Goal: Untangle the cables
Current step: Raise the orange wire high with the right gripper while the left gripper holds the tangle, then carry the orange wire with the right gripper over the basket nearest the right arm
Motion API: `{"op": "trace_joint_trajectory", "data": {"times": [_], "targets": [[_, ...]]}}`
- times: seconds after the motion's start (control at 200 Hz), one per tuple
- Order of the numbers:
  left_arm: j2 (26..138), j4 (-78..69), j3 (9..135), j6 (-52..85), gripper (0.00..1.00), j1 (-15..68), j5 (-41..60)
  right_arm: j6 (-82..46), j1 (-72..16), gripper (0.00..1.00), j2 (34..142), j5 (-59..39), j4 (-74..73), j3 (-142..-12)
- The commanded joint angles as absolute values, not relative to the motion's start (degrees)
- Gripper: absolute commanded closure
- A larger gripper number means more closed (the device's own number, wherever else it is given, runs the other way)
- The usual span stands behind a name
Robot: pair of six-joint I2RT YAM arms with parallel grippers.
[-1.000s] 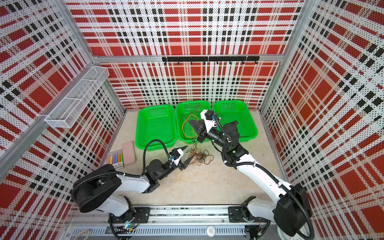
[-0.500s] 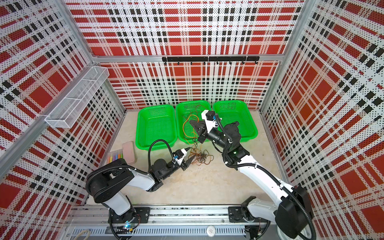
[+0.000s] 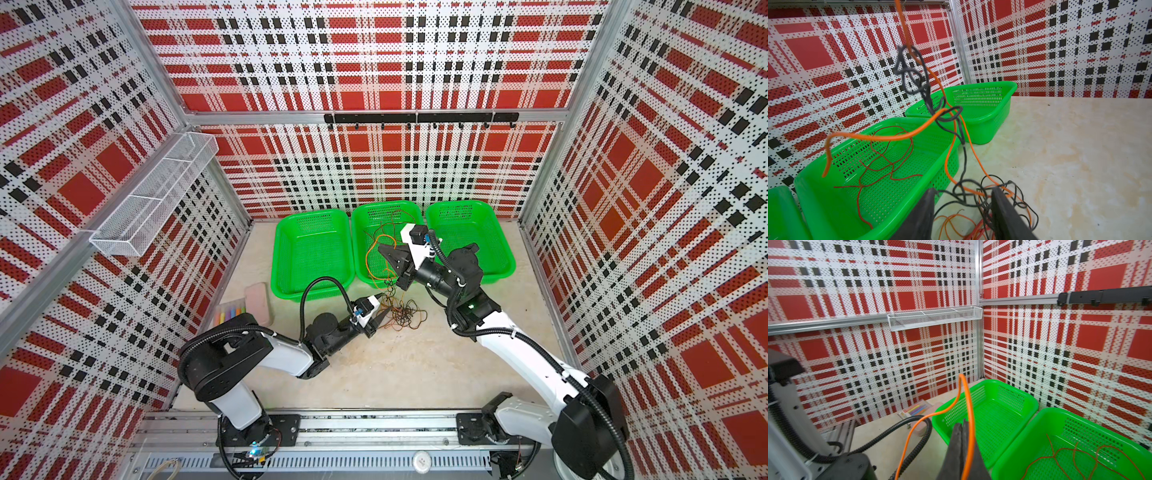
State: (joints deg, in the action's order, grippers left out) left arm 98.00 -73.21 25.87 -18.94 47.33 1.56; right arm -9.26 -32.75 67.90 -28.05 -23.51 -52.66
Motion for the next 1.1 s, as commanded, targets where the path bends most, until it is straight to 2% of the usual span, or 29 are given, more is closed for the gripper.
{"op": "trace_joint_trajectory", "data": {"times": [0.0,0.401,0.576,0.752,1.092], "targets": [[98.18,-69.41,28.21,-23.85,0.53,46.34,4.15,-7.24,-32.57,1.0,66.8,-29.53,-22.87,-53.75],[96.48,-60.93,30.04,-29.02,0.89,46.32,9.5,-6.64,-31.25,1.0,65.93,-27.99,-22.81,-53.44],[94.31,-60.38,28.91,-28.22,0.9,46.75,10.03,-7.1,-30.34,1.0,65.96,-25.09,-22.24,-53.08],[91.63,-60.13,27.5,-26.7,1.0,47.01,9.87,-7.79,-29.29,1.0,65.51,-20.5,-22.24,-51.64],[87.0,-58.1,21.33,-19.3,1.0,44.43,0.55,-7.73,-25.12,1.0,61.81,-9.83,-21.05,-50.98]]}}
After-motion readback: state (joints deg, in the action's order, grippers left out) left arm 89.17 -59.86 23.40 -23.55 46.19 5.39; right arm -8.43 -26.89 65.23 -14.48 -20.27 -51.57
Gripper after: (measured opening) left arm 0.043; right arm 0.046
